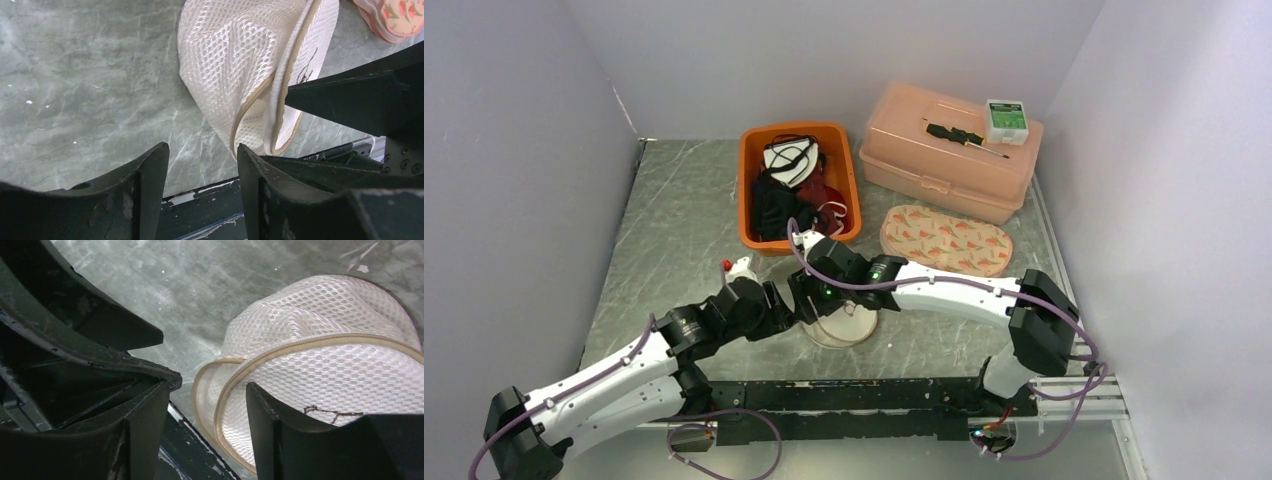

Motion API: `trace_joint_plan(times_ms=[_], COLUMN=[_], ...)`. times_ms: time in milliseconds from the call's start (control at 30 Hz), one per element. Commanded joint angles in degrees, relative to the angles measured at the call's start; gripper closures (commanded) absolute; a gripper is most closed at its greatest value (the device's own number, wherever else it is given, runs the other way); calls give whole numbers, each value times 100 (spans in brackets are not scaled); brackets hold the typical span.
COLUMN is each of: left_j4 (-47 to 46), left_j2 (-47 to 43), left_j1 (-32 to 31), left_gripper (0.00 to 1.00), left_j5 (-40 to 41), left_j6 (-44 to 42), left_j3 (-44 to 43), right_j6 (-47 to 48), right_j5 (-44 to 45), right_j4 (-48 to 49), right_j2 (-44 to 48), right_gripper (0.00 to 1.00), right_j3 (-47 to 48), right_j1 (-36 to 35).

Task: Unzip the laundry bag and remove the bra
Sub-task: Close the laundry bag at the center of the board.

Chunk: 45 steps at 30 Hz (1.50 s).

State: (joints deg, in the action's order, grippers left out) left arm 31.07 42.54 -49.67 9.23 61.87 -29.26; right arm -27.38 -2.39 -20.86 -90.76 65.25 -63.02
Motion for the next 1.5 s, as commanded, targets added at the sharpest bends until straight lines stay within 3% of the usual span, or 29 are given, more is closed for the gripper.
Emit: trace_joint_plan(times_ms=[0, 300, 500, 767, 1033, 1467], left_j4=[253, 424, -267, -408, -464, -702], left_j2=[-189, -196, 429, 1720, 2044, 2361], left_j1=[16, 13, -91, -467, -474, -483], left_gripper=[42, 25, 20, 25, 39, 38], left_j5=[260, 193, -276, -5, -246, -472], left_j6=[132, -284, -676, -1028, -895, -658], left_j3=[-62, -720, -1182, -1854, -1799, -1415], right_j6=[-166, -58, -236, -842, -791, -866], right_j5=[-378, -3, 223, 323, 326, 262], right_j4=[328, -270, 6, 1052, 1025, 1365], right_j2=[256, 1596, 2813, 4044, 4205, 4202], right_gripper=[37, 29, 30, 33, 34, 34], right_j3=[141, -254, -1358, -3168, -3390, -3685], right_j1=[33, 246, 797, 1442, 1603, 1841])
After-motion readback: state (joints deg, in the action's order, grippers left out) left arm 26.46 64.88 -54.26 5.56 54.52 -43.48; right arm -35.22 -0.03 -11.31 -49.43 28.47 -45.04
